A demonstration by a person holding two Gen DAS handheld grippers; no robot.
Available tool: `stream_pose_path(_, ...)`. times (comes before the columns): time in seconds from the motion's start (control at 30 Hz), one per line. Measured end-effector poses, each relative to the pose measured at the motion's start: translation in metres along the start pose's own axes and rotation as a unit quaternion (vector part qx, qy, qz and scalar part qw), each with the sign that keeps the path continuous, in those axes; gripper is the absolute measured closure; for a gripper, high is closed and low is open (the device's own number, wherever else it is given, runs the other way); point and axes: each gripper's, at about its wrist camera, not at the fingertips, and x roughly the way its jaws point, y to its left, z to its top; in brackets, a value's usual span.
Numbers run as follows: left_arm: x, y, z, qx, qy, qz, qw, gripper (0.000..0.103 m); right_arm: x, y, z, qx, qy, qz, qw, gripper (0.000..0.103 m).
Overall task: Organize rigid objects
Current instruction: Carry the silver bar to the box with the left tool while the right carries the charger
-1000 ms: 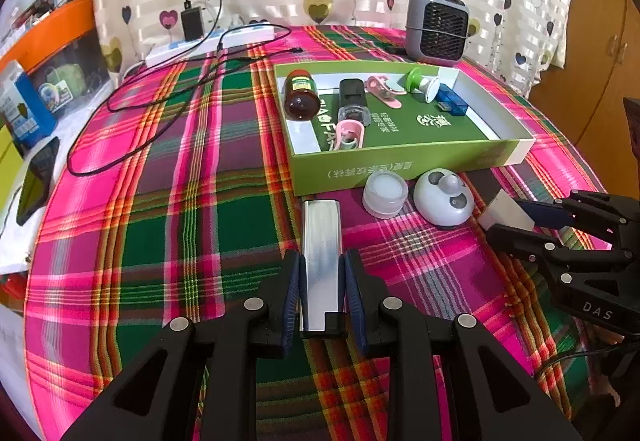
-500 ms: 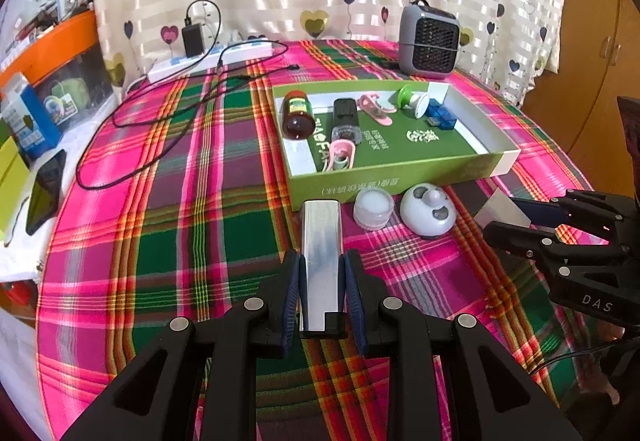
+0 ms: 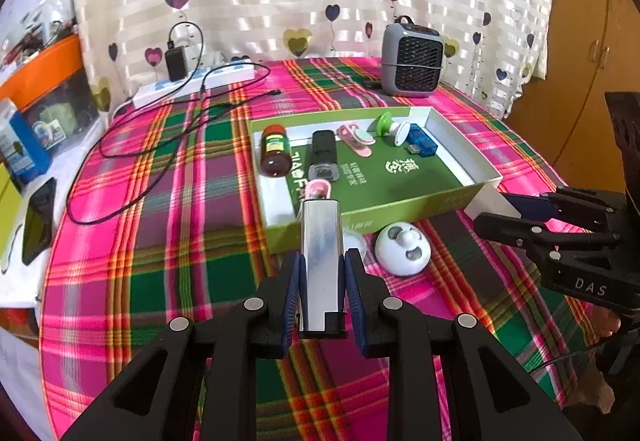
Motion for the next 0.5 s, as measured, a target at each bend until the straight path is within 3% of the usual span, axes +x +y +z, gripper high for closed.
stream_pose_path(0.5,0.033,-0.012,0.032,0.009,0.006,-0.027,0.9996,0.081,0.021,-0.027,0.037,0.017,0.003,-0.003,1.0,0.069)
